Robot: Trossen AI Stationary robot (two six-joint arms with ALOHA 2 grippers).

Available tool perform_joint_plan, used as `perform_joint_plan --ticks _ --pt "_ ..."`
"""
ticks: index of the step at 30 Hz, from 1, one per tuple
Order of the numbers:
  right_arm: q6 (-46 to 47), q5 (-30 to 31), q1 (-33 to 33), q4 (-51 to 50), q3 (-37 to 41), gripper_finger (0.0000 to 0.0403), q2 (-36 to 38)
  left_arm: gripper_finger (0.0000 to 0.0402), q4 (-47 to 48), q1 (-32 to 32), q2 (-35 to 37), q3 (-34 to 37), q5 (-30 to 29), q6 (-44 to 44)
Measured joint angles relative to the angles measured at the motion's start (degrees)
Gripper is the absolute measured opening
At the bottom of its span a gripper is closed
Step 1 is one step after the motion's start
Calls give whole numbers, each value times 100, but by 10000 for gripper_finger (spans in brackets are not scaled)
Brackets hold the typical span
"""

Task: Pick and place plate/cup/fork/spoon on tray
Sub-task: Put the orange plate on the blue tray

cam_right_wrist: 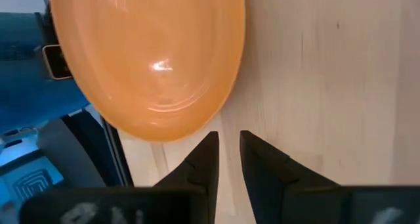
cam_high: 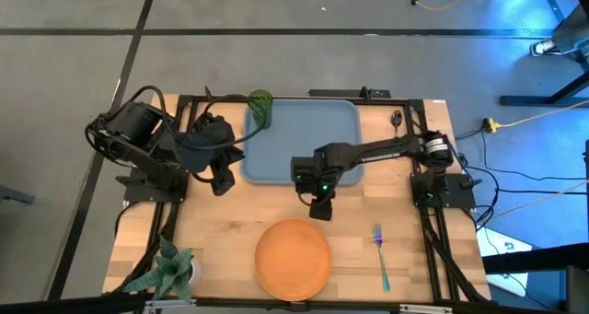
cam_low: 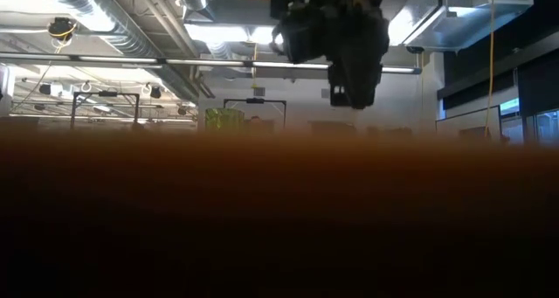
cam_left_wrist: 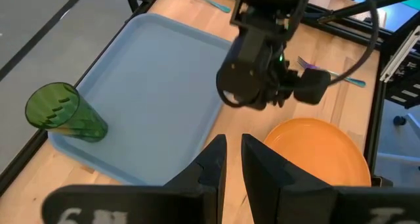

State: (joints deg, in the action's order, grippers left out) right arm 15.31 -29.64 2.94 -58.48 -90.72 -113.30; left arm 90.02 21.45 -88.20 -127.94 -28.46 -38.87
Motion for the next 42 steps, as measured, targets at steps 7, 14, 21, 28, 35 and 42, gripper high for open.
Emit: perform_joint_plan --ticks 7,14,21,28,35,42 --pt "941 40 0 702 0 68 -242 41 0 0 0 0 0 0" --pt "1802 559 32 1344 0 68 -245 41 0 0 0 0 -1 -2" --pt "1332 800 348 1373 0 68 -245 41 0 0 0 0 -1 -131" --pt "1270 1202 518 1376 0 68 -245 41 0 0 0 0 -3 -151" --pt "1308 1343 518 1454 0 68 -247 41 0 -1 0 0 -3 -165" --pt "1502 1416 521 1457 -2 68 -297 41 -2 0 0 0 -3 -170"
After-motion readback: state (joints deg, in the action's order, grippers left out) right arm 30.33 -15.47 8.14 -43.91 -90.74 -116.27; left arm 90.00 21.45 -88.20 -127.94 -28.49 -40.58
